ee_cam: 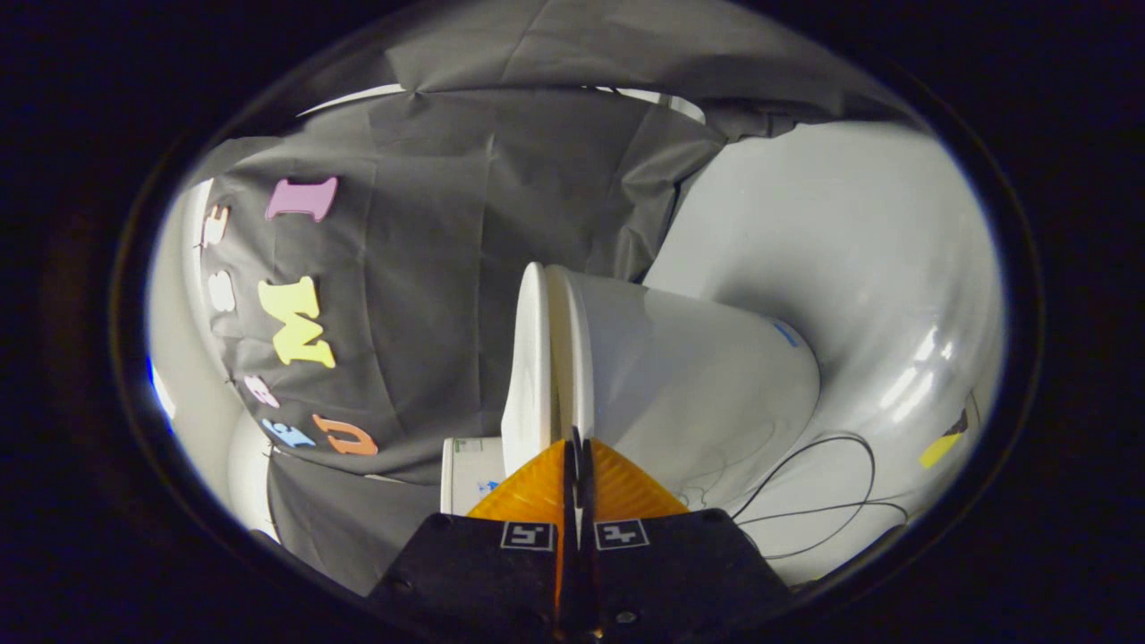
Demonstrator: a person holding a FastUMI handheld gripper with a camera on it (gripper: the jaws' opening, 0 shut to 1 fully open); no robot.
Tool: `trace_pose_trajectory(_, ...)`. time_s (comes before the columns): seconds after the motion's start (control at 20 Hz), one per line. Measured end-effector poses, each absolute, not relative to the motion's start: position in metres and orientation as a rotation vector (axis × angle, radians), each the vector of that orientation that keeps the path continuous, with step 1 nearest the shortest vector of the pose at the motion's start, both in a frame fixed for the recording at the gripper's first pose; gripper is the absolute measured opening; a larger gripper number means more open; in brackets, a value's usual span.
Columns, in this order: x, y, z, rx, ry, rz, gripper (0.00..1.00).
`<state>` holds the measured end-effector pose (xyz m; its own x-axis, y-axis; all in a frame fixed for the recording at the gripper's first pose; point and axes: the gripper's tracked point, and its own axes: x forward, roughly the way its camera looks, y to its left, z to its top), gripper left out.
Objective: Open the toilet lid.
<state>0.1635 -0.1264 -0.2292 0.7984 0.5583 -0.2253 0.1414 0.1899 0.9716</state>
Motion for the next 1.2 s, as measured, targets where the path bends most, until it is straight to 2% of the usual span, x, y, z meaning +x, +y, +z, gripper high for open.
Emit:
trace_pose_trajectory(0.5, 0.167, -0.127, -0.221, 1.243, 0.665, 0.266, 0.03)
trace_pose_trajectory(1.2, 0.165, -0.116, -0.156, 1.069, 0.628, 0.234, 0.03)
